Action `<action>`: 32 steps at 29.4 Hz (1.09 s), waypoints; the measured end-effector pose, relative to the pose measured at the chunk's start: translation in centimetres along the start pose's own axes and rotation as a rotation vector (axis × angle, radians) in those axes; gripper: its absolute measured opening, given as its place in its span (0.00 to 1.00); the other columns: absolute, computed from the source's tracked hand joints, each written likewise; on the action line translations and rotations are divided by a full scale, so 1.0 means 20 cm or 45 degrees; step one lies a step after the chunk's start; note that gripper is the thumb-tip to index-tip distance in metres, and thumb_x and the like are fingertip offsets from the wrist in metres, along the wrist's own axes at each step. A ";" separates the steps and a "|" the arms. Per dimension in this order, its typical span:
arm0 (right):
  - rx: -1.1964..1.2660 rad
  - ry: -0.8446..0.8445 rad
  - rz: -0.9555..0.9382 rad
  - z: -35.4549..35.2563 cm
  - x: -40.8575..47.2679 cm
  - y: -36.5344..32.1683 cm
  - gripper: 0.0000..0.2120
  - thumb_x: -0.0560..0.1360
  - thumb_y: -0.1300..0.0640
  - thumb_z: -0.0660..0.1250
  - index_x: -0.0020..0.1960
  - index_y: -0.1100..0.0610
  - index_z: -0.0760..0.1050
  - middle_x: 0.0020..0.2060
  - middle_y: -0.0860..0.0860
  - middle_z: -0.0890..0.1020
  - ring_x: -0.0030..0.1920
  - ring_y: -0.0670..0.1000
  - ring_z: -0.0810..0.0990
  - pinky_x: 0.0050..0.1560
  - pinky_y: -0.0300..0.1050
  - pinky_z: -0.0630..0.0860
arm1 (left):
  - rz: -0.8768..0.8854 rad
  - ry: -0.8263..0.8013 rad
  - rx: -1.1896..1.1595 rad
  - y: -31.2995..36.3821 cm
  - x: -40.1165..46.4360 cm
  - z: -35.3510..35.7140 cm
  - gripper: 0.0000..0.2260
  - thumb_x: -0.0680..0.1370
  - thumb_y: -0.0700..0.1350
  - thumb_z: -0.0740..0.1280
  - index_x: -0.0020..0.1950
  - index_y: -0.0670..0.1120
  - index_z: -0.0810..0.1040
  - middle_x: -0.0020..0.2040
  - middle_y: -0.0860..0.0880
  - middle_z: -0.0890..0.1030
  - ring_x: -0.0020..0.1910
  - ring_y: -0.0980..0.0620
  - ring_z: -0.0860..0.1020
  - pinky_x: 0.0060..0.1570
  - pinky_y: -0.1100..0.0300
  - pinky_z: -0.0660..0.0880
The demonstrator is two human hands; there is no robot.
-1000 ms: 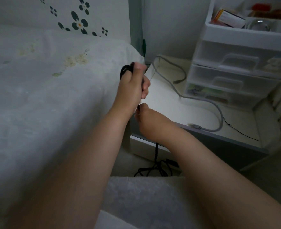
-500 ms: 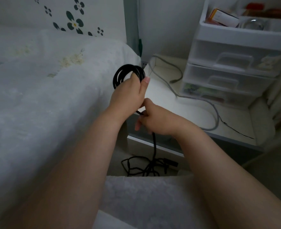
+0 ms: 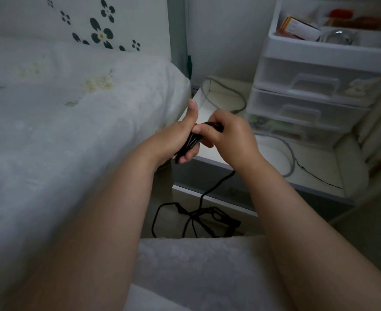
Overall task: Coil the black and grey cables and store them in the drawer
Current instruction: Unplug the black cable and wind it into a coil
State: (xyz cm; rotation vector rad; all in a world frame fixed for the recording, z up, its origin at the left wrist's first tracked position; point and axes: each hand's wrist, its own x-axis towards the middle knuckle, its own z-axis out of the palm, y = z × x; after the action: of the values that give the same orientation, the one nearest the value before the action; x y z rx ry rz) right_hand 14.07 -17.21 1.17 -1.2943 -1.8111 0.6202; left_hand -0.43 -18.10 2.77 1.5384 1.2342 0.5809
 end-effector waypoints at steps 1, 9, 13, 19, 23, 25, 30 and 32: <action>-0.011 -0.016 0.032 0.01 0.01 0.01 0.19 0.69 0.40 0.70 0.36 0.56 0.73 0.29 0.51 0.80 0.31 0.51 0.76 0.36 0.49 0.72 | 0.008 -0.058 -0.075 0.00 -0.01 0.00 0.37 0.67 0.75 0.40 0.33 0.52 0.79 0.23 0.49 0.68 0.21 0.53 0.65 0.26 0.62 0.66; 0.434 -0.238 0.103 -0.02 0.05 0.02 0.20 0.74 0.51 0.69 0.39 0.69 0.73 0.32 0.58 0.73 0.34 0.51 0.70 0.37 0.44 0.69 | 0.130 -0.219 0.061 -0.03 -0.05 -0.03 0.28 0.70 0.56 0.70 0.56 0.31 0.76 0.26 0.51 0.75 0.23 0.55 0.70 0.27 0.64 0.68; 0.458 -0.105 0.072 -0.04 0.07 0.04 0.17 0.76 0.48 0.66 0.37 0.59 0.68 0.28 0.50 0.70 0.30 0.45 0.69 0.33 0.36 0.68 | 0.251 -0.201 -0.043 0.01 -0.09 0.00 0.19 0.69 0.59 0.63 0.46 0.47 0.84 0.25 0.48 0.76 0.25 0.53 0.73 0.34 0.54 0.78; 0.504 -0.046 0.025 -0.04 0.06 0.03 0.27 0.80 0.43 0.56 0.30 0.62 0.62 0.22 0.48 0.62 0.26 0.46 0.61 0.28 0.38 0.60 | 0.174 -0.287 -0.508 0.05 -0.08 0.03 0.36 0.75 0.67 0.49 0.49 0.38 0.82 0.19 0.52 0.62 0.16 0.58 0.58 0.20 0.65 0.61; 0.588 0.050 0.046 -0.03 0.05 0.02 0.27 0.80 0.43 0.53 0.29 0.60 0.65 0.23 0.52 0.63 0.25 0.46 0.62 0.27 0.36 0.61 | 0.190 -0.440 -0.816 0.03 -0.06 0.04 0.29 0.82 0.55 0.46 0.52 0.34 0.77 0.18 0.54 0.62 0.15 0.59 0.58 0.19 0.67 0.59; 0.549 -0.019 0.237 -0.02 0.06 0.03 0.29 0.80 0.40 0.51 0.32 0.61 0.70 0.24 0.55 0.66 0.25 0.49 0.65 0.27 0.38 0.62 | 0.278 -0.438 -1.038 0.04 -0.06 0.03 0.25 0.82 0.51 0.47 0.54 0.33 0.76 0.18 0.54 0.64 0.14 0.59 0.60 0.18 0.66 0.56; 0.671 -0.224 0.388 0.09 0.02 0.01 0.28 0.80 0.38 0.45 0.35 0.58 0.66 0.22 0.52 0.64 0.22 0.48 0.63 0.24 0.37 0.63 | 0.475 -0.172 -1.503 0.07 -0.05 0.00 0.25 0.82 0.48 0.45 0.56 0.34 0.76 0.18 0.54 0.65 0.15 0.59 0.62 0.18 0.66 0.60; 0.816 -0.341 0.526 0.14 -0.01 0.01 0.27 0.79 0.37 0.47 0.35 0.57 0.65 0.22 0.50 0.65 0.23 0.47 0.65 0.29 0.39 0.69 | 0.540 -0.047 -1.614 0.07 -0.04 -0.01 0.24 0.83 0.48 0.44 0.57 0.34 0.74 0.19 0.54 0.65 0.15 0.59 0.62 0.19 0.66 0.60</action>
State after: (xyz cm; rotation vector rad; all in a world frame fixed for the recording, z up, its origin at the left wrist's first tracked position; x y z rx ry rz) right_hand 11.93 -17.14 -0.55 -1.1636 -1.3549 1.5192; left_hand -0.41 -18.72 4.26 0.6670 0.2764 1.2763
